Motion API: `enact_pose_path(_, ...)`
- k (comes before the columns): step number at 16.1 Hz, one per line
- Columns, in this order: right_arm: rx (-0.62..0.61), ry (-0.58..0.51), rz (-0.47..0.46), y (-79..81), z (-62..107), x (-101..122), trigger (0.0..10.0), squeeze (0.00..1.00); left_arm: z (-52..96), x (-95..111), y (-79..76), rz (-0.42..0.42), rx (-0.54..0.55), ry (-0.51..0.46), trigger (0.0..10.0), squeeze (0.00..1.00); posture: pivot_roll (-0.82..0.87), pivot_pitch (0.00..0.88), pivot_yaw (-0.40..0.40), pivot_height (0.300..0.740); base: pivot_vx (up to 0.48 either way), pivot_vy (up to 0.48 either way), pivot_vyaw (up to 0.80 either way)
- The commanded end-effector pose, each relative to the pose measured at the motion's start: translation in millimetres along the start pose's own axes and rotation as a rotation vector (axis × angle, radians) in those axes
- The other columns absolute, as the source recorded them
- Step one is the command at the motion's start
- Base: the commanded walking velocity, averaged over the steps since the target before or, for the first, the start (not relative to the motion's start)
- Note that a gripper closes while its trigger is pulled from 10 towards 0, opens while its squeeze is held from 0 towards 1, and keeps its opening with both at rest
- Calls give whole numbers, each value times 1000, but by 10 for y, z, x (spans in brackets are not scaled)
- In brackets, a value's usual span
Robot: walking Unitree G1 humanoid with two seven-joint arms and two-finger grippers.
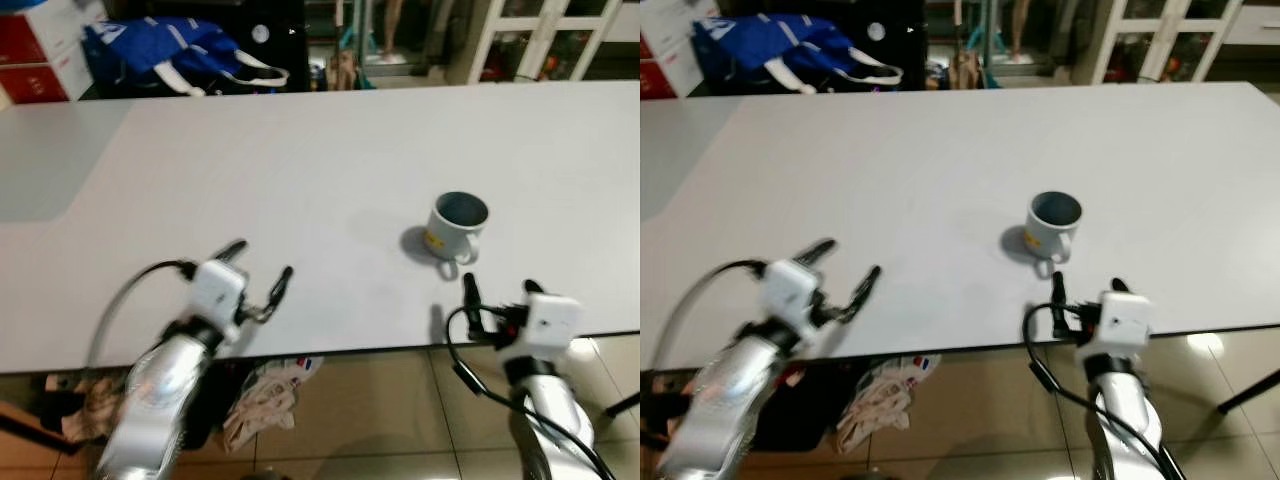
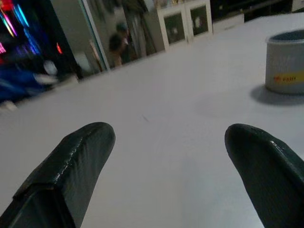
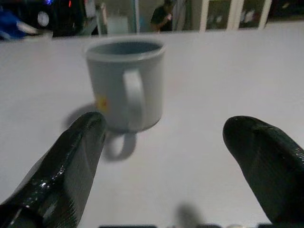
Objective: Setting the table
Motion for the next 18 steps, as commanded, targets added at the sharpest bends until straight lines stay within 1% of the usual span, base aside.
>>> enact_pose_path(1,-2,-36,-8,-10,-7,78,10000,0,23,13,29,-23,11,0,10000,0,13,0,48,740,0,0,0)
enact_pose_path(2,13,-56,-4,23,52,113,10000,0,49,7,33,-11,37,-5,10000,0,13,0,42,740,0,0,0)
enact_pose_path(3,24,-43,-7,57,71,87,10000,0,26,-18,-7,6,33,1,10000,0,13,0,40,740,0,0,0)
enact_pose_path(4,41,-22,-15,121,91,38,10000,0,-80,-120,-267,112,45,38,10000,0,8,0,41,740,0,0,0)
enact_pose_path(5,45,-17,-16,145,90,26,10000,0,-135,-158,-398,158,56,58,10000,0,9,0,41,740,0,0,0)
enact_pose_path(7,51,-11,-19,180,75,18,10000,0,-231,-196,-583,206,65,85,10000,0,11,0,39,740,0,0,0)
enact_pose_path(8,55,7,-27,196,24,-6,10000,0,-329,-164,-900,228,65,88,10000,0,10,0,35,740,0,0,0)
enact_pose_path(9,53,13,-32,196,1,-13,10000,0,-347,-142,-1027,265,69,83,10000,0,11,0,35,740,0,0,0)
enact_pose_path(10,52,17,-40,193,-36,-12,10000,0,-344,-136,-1155,279,88,91,10000,0,10,0,33,740,0,0,0)
enact_pose_path(11,53,16,-41,193,-44,-9,10000,0,-341,-138,-1178,270,88,94,10000,0,12,0,31,740,0,0,0)
enact_pose_path(12,62,15,-37,183,-80,-4,10000,0,-355,-128,-1373,251,72,102,10000,0,14,0,29,740,-330,352,0)
enact_pose_path(13,64,17,-29,177,-91,-7,10000,0,-338,-163,-1200,245,80,105,10000,0,15,0,28,740,-311,368,800)
enact_pose_path(14,55,19,-29,167,-101,-15,10000,0,-310,-186,-937,234,95,101,10000,0,16,0,29,740,-307,371,800)
enact_pose_path(15,48,22,-38,162,-104,-23,10000,0,-300,-190,-875,228,102,98,10000,0,16,0,30,740,-296,375,700)
enact_pose_path(17,48,26,-33,165,-104,-31,10000,0,-293,-201,-880,212,103,101,10000,0,17,0,31,740,0,0,0)
enact_pose_path(18,48,31,-32,168,-91,-51,10000,0,-297,-245,-858,192,128,117,10000,0,18,0,33,740,0,0,0)
Point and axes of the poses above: a point about 5 cm out from each wrist's last joint towards the gripper, its own z axis pointing back from the gripper into the wrist, its own x axis along the axis of the wrist's last joint, y = z × x, the point moved 1 cm from there along -z, pointing out of the wrist towards the gripper, and after that the axes turned 6 degrees about z, right-handed, at the moved point
